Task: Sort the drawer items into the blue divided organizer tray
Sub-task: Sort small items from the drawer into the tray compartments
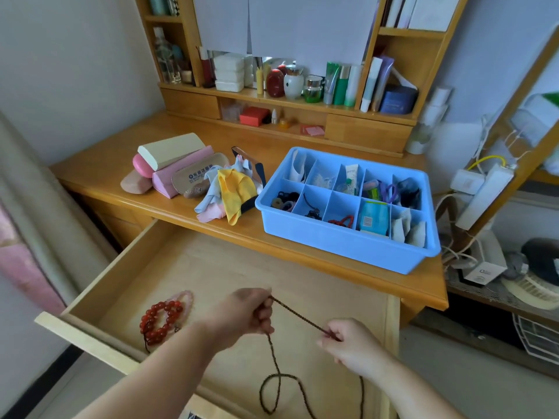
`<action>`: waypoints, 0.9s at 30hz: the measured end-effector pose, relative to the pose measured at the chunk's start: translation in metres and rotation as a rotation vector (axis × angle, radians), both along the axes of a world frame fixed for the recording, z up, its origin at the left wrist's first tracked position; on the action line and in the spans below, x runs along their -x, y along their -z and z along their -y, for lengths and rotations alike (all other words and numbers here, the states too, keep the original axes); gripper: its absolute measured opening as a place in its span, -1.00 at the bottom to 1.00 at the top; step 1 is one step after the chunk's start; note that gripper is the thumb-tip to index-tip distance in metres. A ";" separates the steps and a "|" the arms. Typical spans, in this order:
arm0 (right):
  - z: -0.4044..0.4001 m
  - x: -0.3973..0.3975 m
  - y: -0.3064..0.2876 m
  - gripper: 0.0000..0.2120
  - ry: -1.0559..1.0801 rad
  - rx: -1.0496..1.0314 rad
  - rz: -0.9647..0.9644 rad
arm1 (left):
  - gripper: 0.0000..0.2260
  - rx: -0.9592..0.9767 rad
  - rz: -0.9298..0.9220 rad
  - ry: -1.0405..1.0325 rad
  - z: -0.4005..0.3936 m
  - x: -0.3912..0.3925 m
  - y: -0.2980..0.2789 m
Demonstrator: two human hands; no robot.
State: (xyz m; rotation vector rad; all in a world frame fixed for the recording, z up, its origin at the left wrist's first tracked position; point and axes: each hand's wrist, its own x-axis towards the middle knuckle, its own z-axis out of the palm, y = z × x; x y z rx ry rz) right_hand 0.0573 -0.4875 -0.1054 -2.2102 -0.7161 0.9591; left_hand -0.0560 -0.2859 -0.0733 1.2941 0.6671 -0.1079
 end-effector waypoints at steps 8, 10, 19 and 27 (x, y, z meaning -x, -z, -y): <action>0.018 -0.021 0.012 -0.82 0.543 -0.140 0.005 | -0.74 0.166 0.166 -0.649 -0.131 0.060 -0.023; 0.018 -0.026 0.014 -0.80 0.694 -0.283 -0.159 | -0.77 0.128 0.078 -0.815 -0.144 0.072 -0.018; -0.028 -0.004 -0.051 -0.70 0.465 -0.824 -0.582 | -0.83 -0.829 0.052 0.112 -0.037 0.032 -0.056; -0.048 0.016 -0.077 -0.78 0.211 -0.601 -0.635 | -0.81 -0.861 0.194 0.152 0.004 -0.017 -0.074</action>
